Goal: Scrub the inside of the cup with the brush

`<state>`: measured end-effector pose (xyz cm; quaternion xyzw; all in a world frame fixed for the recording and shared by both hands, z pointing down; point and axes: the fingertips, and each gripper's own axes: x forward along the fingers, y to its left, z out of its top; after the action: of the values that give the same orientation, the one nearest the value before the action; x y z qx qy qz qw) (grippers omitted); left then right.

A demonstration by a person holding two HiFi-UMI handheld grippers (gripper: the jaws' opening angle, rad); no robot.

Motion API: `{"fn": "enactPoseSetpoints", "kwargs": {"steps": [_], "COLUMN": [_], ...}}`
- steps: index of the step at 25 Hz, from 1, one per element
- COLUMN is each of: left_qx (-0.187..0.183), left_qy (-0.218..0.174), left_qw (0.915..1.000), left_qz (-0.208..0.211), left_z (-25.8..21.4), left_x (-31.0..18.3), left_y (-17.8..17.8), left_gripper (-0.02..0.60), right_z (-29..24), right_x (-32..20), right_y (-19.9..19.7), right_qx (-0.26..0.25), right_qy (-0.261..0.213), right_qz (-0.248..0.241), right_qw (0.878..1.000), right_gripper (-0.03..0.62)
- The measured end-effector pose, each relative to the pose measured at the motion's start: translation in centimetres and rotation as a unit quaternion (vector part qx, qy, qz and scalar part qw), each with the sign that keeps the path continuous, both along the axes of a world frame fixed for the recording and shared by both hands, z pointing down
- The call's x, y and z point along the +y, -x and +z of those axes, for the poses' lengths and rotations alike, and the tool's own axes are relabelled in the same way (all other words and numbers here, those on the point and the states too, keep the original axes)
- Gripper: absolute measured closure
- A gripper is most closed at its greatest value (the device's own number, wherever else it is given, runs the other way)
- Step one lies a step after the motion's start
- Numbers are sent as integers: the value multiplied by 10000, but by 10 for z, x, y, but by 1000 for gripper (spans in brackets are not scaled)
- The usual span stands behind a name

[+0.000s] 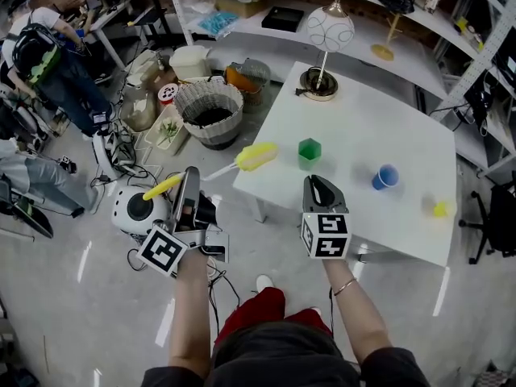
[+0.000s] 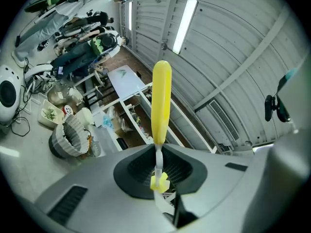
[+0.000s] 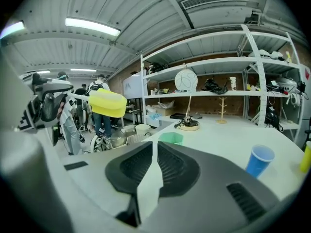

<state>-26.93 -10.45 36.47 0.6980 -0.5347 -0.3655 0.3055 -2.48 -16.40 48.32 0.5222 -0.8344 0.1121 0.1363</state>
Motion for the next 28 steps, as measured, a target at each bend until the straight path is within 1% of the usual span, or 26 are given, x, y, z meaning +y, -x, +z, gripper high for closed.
{"fn": "enactPoseSetpoints", "kwargs": {"steps": [2,5,12,15,18,22,28], "left_qx": [13,33,91,81,107,156,163], "left_qy": [31,50,112,119,160,216,198], "left_qw": [10000,10000,9998,9998,9996,9994,9993], "left_qz": [1,16,97,154,196,210,279], "left_z": [4,7,21,23,27,33,36], "left_x": [-4,-11,-27,-35,-42,-50,-63], "left_y": [3,6,11,10,10,12,14], "left_gripper": [538,538,538,538,538,538,538], "right_z": [5,10,28,35,46,60,67], "right_x": [-4,-11,-30,-39,-47,-58,-73], "right_y": [4,7,8,5,6,5,5], "right_qx": [6,20,-14,54,77,293,257], "right_qy": [58,112,313,368,537,567,618], "right_qz": [-12,12,255,420,481,574,791], "right_qw": [10000,9999,9992,9984,9974,9963,9946], "right_gripper": [554,474,348,318,298,275,253]}}
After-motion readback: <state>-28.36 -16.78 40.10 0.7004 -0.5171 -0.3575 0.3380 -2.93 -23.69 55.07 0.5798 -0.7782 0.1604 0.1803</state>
